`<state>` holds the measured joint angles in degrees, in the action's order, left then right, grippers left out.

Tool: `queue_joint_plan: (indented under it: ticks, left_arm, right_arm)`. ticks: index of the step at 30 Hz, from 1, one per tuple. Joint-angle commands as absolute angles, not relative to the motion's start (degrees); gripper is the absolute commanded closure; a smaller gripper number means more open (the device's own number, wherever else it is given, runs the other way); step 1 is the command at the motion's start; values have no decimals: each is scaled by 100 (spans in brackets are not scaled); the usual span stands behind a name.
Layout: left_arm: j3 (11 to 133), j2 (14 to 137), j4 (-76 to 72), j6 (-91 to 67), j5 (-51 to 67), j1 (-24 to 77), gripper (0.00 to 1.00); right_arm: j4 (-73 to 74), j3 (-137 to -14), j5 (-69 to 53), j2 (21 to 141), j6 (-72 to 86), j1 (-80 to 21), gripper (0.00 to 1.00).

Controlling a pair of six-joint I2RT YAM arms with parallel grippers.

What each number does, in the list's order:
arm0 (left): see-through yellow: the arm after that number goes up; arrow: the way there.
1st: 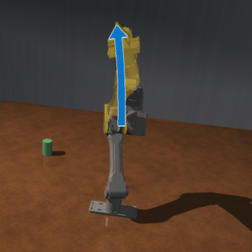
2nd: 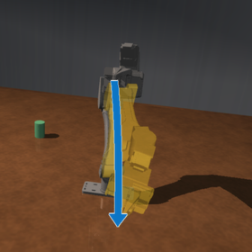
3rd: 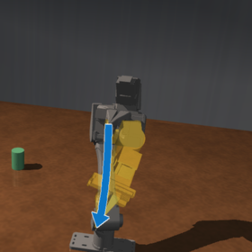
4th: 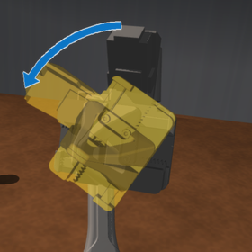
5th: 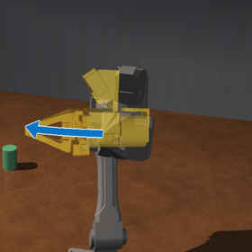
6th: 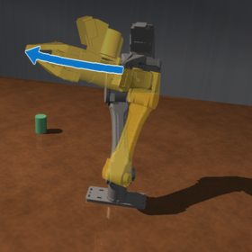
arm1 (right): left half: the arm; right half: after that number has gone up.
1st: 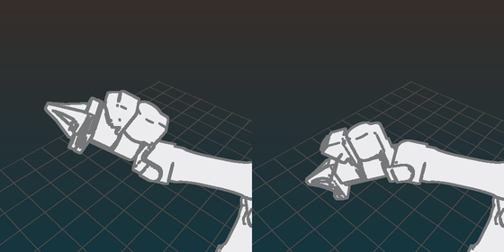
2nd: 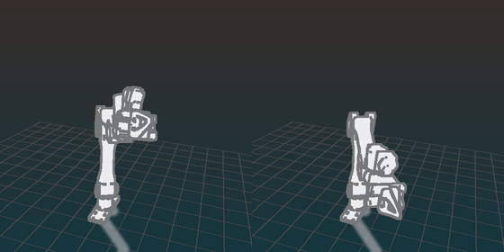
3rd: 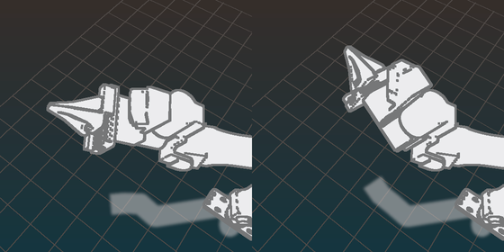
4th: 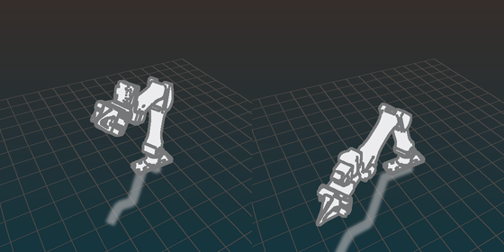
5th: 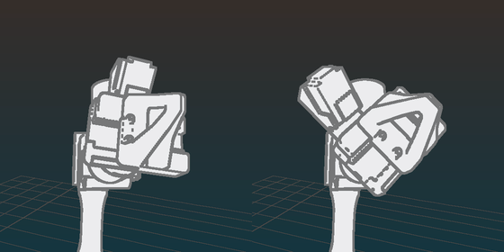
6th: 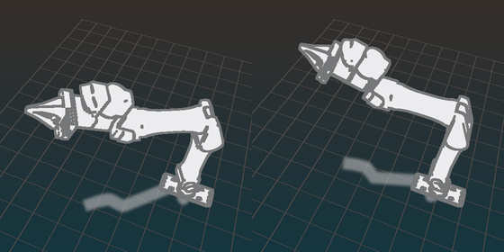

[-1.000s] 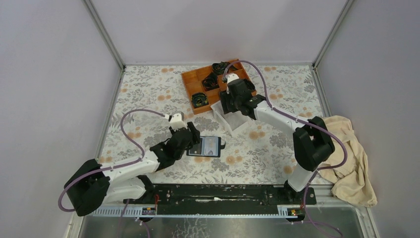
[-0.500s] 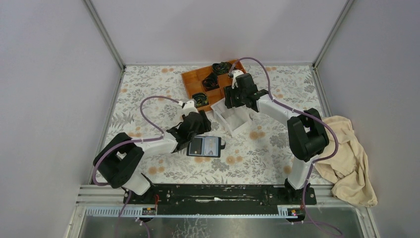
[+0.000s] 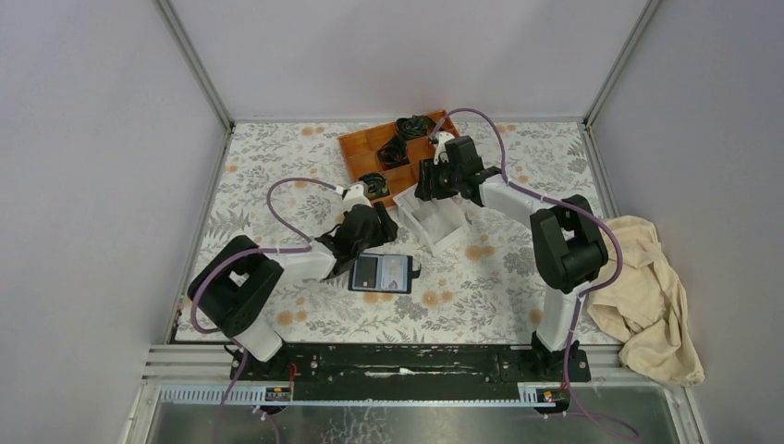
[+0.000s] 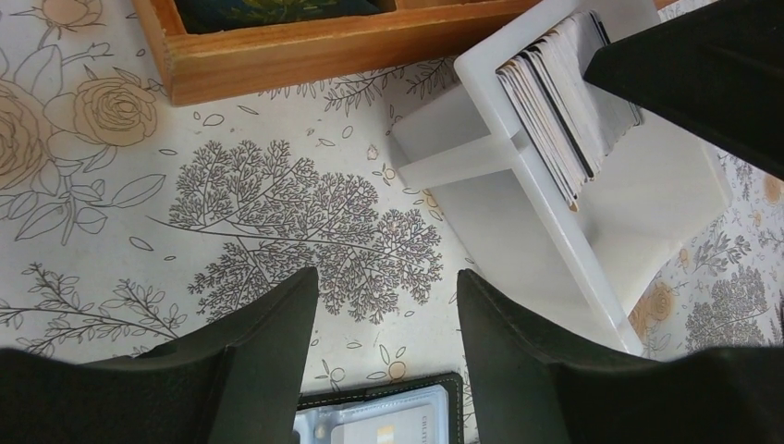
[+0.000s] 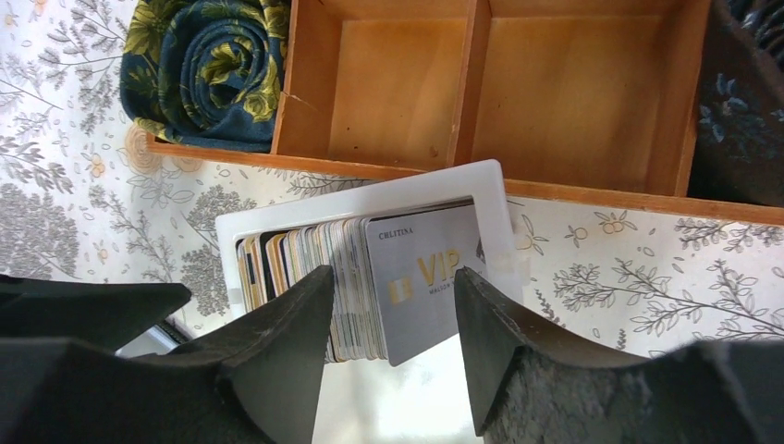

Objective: Put the credit cards into the card holder
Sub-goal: Pick up the credit card from the storage box.

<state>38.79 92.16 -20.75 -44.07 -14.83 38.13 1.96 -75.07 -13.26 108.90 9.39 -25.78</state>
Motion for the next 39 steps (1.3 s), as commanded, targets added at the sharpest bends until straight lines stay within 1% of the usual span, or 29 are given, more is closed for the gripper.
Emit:
queue_joint_plan:
  ticks: [1, 11, 23, 39]
  left_arm:
    - [4100, 9335, -2575, -4421, -1349, 3749, 36]
    - [4429, 9743, -2654, -4373, -1107, 3744, 35]
    - [4810, 10035, -2512, -4262, -1046, 3742, 35]
    - [4957, 10003, -2331, -4184, -1037, 3744, 35]
  right_arm:
    - [75, -7530, -1630, 10984, 1099, -2553, 43]
    - [-87, -7277, -1823, 10945, 1321, -2533, 53]
    - [-137, -7225, -1969, 10772, 1497, -2529, 68]
    - [-122, -7159, -1967, 10498, 1640, -2540, 69]
